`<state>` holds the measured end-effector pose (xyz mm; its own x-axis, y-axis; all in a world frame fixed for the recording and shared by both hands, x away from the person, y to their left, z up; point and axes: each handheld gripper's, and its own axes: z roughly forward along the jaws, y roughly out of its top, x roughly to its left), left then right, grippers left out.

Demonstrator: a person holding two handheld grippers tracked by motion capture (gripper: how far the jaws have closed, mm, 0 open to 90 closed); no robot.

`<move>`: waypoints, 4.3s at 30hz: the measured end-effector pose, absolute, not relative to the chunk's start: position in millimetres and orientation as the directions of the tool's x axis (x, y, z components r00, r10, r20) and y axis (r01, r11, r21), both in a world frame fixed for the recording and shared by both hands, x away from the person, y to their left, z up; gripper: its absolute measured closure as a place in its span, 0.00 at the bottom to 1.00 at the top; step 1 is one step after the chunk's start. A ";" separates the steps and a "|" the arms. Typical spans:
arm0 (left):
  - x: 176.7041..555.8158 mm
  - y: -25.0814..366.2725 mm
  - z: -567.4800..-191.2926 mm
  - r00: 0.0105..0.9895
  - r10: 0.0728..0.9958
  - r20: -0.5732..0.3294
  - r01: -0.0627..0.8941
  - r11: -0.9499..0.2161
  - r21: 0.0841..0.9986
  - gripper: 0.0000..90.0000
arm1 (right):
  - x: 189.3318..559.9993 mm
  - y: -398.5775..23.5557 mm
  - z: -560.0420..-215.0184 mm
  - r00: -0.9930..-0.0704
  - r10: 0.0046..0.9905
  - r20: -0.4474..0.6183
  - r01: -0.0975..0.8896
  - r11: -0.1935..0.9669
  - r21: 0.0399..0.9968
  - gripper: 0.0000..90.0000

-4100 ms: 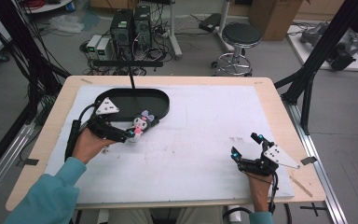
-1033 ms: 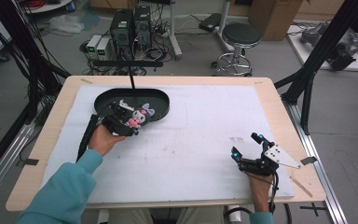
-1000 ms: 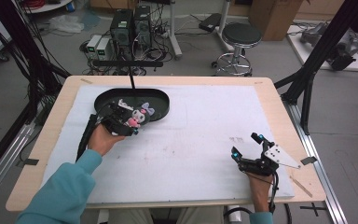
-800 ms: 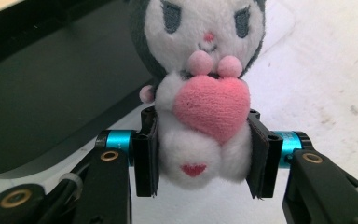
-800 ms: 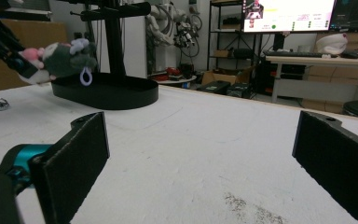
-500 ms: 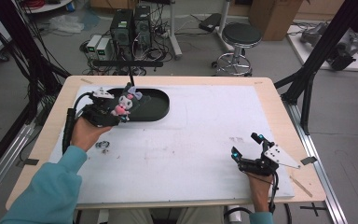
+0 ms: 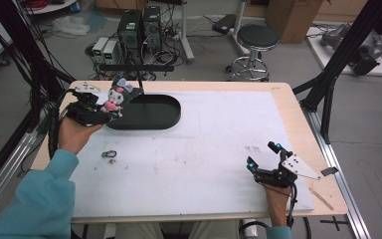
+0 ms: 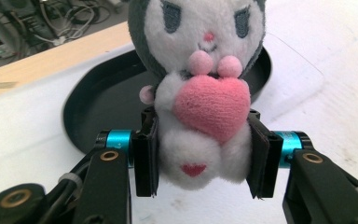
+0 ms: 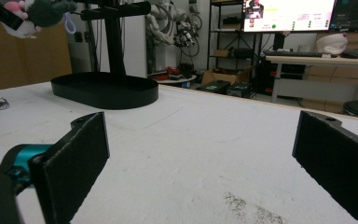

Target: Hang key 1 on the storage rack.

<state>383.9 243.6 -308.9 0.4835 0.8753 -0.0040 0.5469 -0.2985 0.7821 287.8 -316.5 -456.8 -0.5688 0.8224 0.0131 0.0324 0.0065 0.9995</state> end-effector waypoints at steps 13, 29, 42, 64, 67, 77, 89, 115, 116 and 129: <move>386.9 277.8 -293.7 0.393 0.919 0.007 0.554 -0.243 0.796 0.60 | 287.7 -316.4 -456.8 -0.566 0.824 0.009 0.032 0.011 0.999 0.03; 399.1 294.5 -287.1 0.321 0.947 -0.001 0.572 -0.194 0.797 0.60 | 287.3 -316.1 -456.6 -0.568 0.823 0.012 0.036 0.011 0.999 0.03; 413.3 292.8 -282.7 0.309 0.951 0.009 0.584 -0.197 0.787 0.60 | 287.4 -315.9 -456.7 -0.567 0.823 0.014 0.039 0.010 0.999 0.03; 422.7 288.9 -278.1 0.308 0.951 0.010 0.579 -0.195 0.792 0.60 | 287.3 -315.9 -456.6 -0.566 0.824 0.016 0.041 0.009 0.999 0.03; 424.3 289.0 -278.5 0.305 0.952 0.003 0.576 -0.187 0.796 0.60 | 287.4 -315.9 -456.7 -0.567 0.824 0.013 0.038 0.010 0.999 0.03; 431.5 291.2 -279.2 0.292 0.956 0.003 0.577 -0.179 0.797 0.60 | 287.5 -315.6 -456.6 -0.567 0.823 0.012 0.037 0.011 0.999 0.03; 439.8 296.8 -283.4 0.260 0.966 -0.005 0.586 -0.154 0.796 0.60 | 287.5 -315.6 -456.5 -0.566 0.824 0.011 0.038 0.013 0.999 0.03; 431.0 307.8 -305.0 0.265 0.964 -0.030 0.619 -0.146 0.772 0.60 | 287.2 -315.3 -456.6 -0.567 0.823 0.008 0.037 0.016 0.999 0.03; 429.7 308.4 -305.6 0.267 0.963 -0.036 0.617 -0.142 0.774 0.60 | 287.5 -315.4 -456.6 -0.567 0.824 0.005 0.033 0.017 0.999 0.03; 428.8 313.2 -320.8 0.269 0.963 -0.011 0.655 -0.175 0.735 0.60 | 287.7 -314.9 -456.6 -0.567 0.824 -0.001 0.031 0.022 0.999 0.03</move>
